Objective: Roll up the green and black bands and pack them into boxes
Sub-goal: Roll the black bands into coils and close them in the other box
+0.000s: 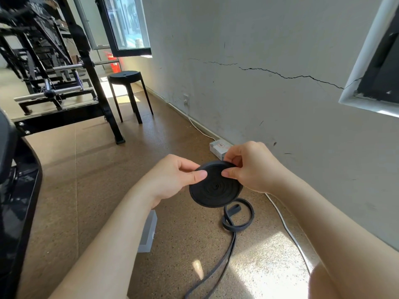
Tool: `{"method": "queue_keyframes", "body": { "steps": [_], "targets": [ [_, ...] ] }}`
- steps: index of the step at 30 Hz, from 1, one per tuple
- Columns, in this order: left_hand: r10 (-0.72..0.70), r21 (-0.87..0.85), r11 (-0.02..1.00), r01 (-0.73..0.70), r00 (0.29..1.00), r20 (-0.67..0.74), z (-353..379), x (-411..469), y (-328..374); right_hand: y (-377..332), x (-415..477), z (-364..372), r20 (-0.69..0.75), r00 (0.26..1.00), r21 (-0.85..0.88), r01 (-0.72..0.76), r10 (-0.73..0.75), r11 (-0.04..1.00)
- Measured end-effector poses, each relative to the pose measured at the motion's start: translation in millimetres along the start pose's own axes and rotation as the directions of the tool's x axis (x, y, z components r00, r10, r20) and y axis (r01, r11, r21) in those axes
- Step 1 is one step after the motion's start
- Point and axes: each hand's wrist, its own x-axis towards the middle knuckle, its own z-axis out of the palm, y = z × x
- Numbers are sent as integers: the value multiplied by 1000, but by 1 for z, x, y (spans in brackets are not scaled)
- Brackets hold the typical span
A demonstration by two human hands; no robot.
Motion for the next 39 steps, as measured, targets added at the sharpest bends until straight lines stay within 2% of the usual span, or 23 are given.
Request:
{"method": "queue_keyframes", "body": {
  "steps": [4, 7, 11, 14, 17, 25, 30, 36, 39],
  "targets": [
    [84, 200, 977, -69, 994, -66, 3, 1, 1, -4, 0, 2, 40, 999, -78, 36, -33, 996],
    [165, 403, 907, -121, 983, -78, 8, -1, 5, -6, 0, 3, 52, 996, -106, 75, -69, 992],
    [209, 499, 854, -145, 975, -74, 17, -2, 7, -10, 2, 7, 80, 989, -158, 133, -121, 979],
    [198, 450, 886, -115, 970, -143, 14, 0, 7, -7, 1, 5, -6, 993, -23, 120, -120, 992],
    [178, 368, 925, -96, 965, -195, 7, 3, 5, -1, 0, -3, -58, 998, 110, 42, -36, 993],
    [142, 261, 963, -72, 955, -261, 2, 5, 3, 3, 1, -4, -61, 997, 230, -30, 45, 973],
    [81, 133, 990, -49, 965, -250, 1, 3, 3, 7, 1, -6, -12, 997, 378, -66, 77, 924],
    [31, 26, 999, -26, 969, -245, -1, 3, 1, 11, 1, -8, 34, 993, 377, -120, 115, 918],
    [4, -5, 1000, -5, 979, -202, -1, 2, 2, 9, 1, -8, 21, 996, 316, -87, 85, 945]
  ]
}}
